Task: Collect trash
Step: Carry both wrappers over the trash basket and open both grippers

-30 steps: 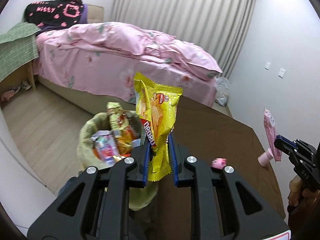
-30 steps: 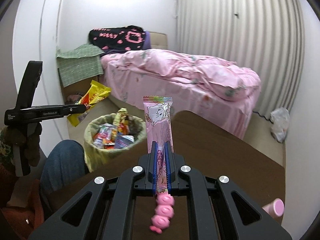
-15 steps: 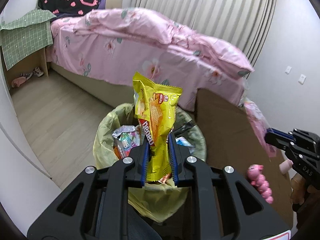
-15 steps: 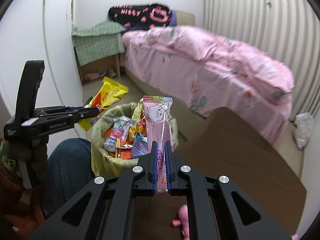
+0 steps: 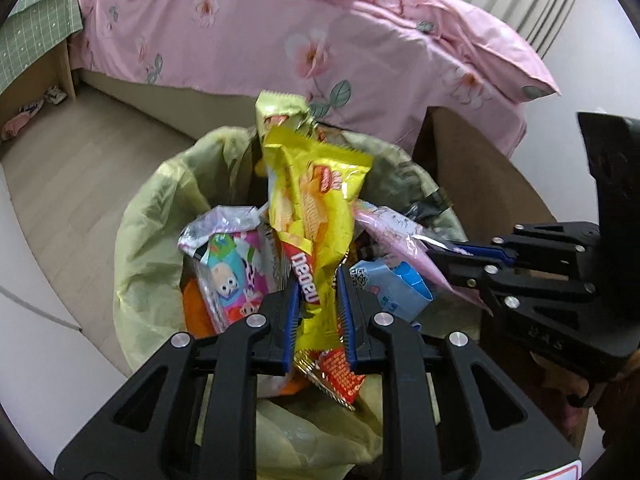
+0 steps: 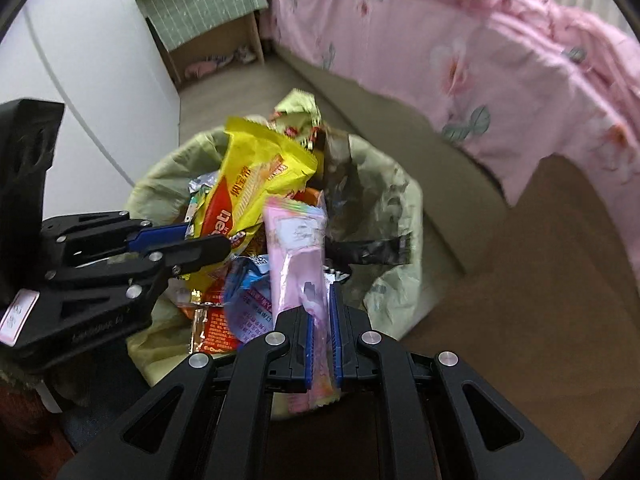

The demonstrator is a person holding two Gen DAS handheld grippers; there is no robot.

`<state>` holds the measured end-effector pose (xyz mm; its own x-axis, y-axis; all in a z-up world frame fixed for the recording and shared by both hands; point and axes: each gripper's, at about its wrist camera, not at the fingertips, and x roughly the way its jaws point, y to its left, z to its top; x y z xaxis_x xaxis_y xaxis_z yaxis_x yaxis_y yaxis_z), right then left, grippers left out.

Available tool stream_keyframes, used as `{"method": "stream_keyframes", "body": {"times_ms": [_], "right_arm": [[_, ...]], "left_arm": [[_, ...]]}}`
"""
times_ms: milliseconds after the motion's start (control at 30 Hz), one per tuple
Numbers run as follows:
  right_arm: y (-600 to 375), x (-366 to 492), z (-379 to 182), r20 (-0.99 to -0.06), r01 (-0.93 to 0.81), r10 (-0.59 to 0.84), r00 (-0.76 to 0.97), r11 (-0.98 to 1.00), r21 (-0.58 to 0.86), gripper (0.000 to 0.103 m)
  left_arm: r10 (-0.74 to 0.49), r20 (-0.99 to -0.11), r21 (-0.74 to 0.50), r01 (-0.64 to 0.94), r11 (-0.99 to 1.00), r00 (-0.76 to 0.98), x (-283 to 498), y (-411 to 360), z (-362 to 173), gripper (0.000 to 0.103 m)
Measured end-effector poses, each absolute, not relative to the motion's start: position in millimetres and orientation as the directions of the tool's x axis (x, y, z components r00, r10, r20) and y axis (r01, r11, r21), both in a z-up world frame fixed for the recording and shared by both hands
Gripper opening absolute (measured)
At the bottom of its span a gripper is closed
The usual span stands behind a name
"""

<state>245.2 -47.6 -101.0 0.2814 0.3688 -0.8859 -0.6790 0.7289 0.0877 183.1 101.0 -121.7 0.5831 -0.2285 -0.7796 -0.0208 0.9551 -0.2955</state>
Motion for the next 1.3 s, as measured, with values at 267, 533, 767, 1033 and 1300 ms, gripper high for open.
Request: {"method": "stream_keyframes", "body": {"times_ms": [267,533,767,1033,1300], "right_arm": [[-47,256,-114,-0.89,-0.661,0.375,0.259,0.741,0.12,0.008],[-50,250,-106,-0.866,-0.657,0.42,0.272,0.739,0.152,0.008],[-53,246,-94,-0.833,-0.632,0.472,0.289,0.748,0.204,0.01],[-71,226,-80,-0.819,-0.632,0.474,0.324,0.753,0.185,0.044],[-123,189,-38,-0.724,-0.561,0.505,0.471,0.804,0.196,0.044]], "left_arm": [[-0.219,-0.771,-0.318,-0.063,0.946,0.598,170,111,-122,0.018],[-0.25,-0.772,-0.353,-0.067,0.933,0.585,160,114,-124,0.018],[-0.281,-0.735,-0.408,-0.072,0.91,0.617,154,120,-115,0.034],[-0.205,-0.71,-0.383,-0.126,0.915,0.673,129,125,-87,0.057],[-0.091,-0.679,-0.269,-0.131,0.954,0.728,91,93,-51,0.083]]}}
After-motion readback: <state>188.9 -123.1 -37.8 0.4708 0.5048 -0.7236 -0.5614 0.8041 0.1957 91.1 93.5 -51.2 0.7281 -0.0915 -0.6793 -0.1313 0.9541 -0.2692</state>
